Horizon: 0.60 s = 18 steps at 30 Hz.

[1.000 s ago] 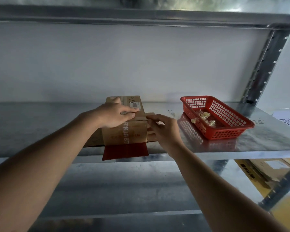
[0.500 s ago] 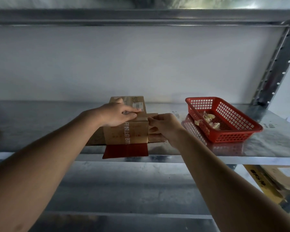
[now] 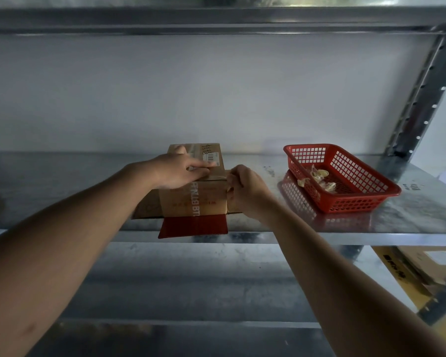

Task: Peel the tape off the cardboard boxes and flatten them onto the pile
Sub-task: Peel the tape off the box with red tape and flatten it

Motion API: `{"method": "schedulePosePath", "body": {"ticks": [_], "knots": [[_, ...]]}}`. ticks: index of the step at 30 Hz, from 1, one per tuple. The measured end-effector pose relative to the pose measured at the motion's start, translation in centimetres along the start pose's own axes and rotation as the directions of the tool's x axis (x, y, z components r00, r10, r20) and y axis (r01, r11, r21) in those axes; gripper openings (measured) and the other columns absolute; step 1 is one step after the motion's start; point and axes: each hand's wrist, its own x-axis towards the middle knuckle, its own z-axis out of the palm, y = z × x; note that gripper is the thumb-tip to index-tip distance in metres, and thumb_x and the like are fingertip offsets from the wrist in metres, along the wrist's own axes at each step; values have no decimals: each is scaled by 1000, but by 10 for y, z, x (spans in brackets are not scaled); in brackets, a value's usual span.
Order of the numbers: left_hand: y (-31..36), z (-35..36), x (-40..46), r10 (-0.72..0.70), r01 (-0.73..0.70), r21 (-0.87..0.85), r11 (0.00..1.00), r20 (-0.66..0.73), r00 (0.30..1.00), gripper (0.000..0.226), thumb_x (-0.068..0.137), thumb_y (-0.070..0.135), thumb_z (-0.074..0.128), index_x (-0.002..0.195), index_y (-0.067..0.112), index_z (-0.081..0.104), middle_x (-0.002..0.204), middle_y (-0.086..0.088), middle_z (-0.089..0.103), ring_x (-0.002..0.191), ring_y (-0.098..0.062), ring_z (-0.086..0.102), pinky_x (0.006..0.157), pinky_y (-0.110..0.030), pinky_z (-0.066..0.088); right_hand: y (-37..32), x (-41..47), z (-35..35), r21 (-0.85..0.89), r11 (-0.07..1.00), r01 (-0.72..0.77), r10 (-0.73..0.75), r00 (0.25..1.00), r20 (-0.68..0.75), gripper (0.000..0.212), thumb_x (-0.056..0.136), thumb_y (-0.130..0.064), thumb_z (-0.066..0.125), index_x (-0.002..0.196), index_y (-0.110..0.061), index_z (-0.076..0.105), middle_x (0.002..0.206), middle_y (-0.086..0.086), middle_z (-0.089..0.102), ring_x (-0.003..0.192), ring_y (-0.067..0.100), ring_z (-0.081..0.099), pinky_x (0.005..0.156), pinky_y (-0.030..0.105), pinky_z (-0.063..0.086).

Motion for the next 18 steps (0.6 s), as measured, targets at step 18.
{"method": "schedulePosePath", "body": {"ticks": [18], "knots": [[20,-17,-15,-94,76,175,982,93,991,36,104,68,25,137,80,31,138,-4,34,142,-40,28,117,-55,29,2,-10,4,-281,940,193,-300,860,-413,16,84,-12,82,99,-17,83,100,0,68,85,8,58,75,6,44]]}}
